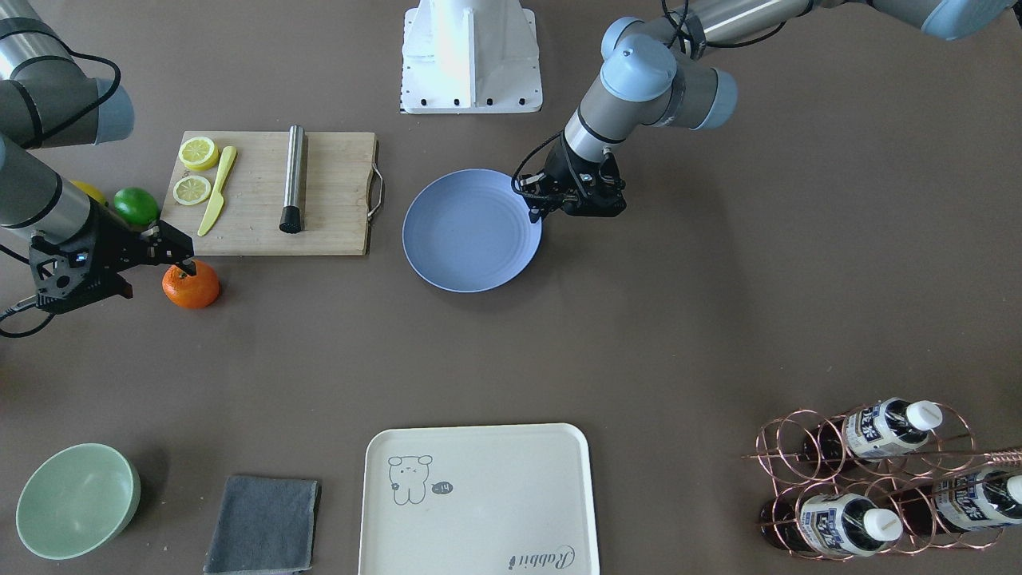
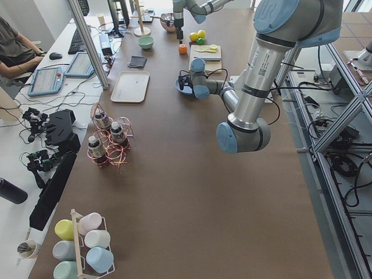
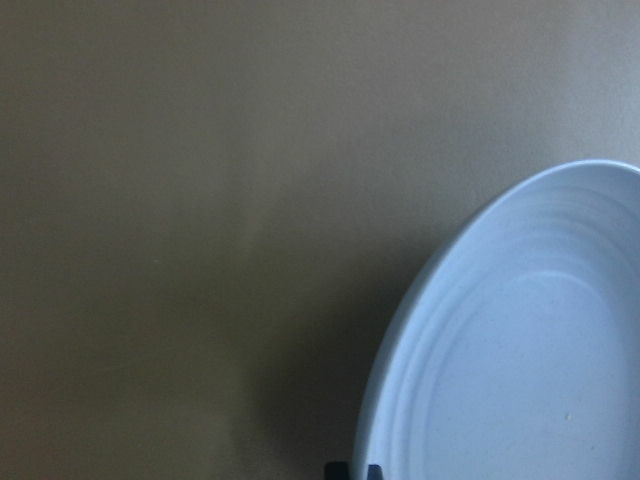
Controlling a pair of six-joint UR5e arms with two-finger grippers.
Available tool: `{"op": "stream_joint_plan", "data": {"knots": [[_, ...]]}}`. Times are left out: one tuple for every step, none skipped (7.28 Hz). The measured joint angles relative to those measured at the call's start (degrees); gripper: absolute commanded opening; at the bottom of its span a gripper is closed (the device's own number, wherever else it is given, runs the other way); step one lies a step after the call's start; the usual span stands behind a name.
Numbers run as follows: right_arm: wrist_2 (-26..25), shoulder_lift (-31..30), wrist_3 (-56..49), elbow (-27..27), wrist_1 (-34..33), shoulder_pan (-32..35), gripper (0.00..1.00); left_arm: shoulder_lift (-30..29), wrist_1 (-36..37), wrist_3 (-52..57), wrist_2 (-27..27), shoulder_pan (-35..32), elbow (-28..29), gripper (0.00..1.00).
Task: Pick orange to plate
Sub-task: 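Grasp and lift the orange with the right gripper while the left gripper releases the plate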
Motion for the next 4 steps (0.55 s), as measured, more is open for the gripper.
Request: {"op": "stream_joint_plan", "data": {"knots": [[-1.25, -0.06, 0.11, -0.08, 0.01, -1.24, 1.0, -0.16, -0.02, -0.05, 0.29, 0.45, 0.23, 0.23], [-2.36, -0.14, 0.15, -0.3, 0.01, -2.16, 1.0, -0.2, -0.03, -0.08, 0.37, 0.62, 0.28, 0.66], [-3.68, -0.18, 0.17, -0.63, 0.0, -3.09, 1.0, -0.21, -0.04, -0.12, 0.4, 0.68, 0.29, 0.96], [-4.85, -0.16, 0.17, -0.94, 0.0, -3.95, 1.0, -0.19, -0.04, -0.13, 0.43, 0.7, 0.35, 0.96]]}}
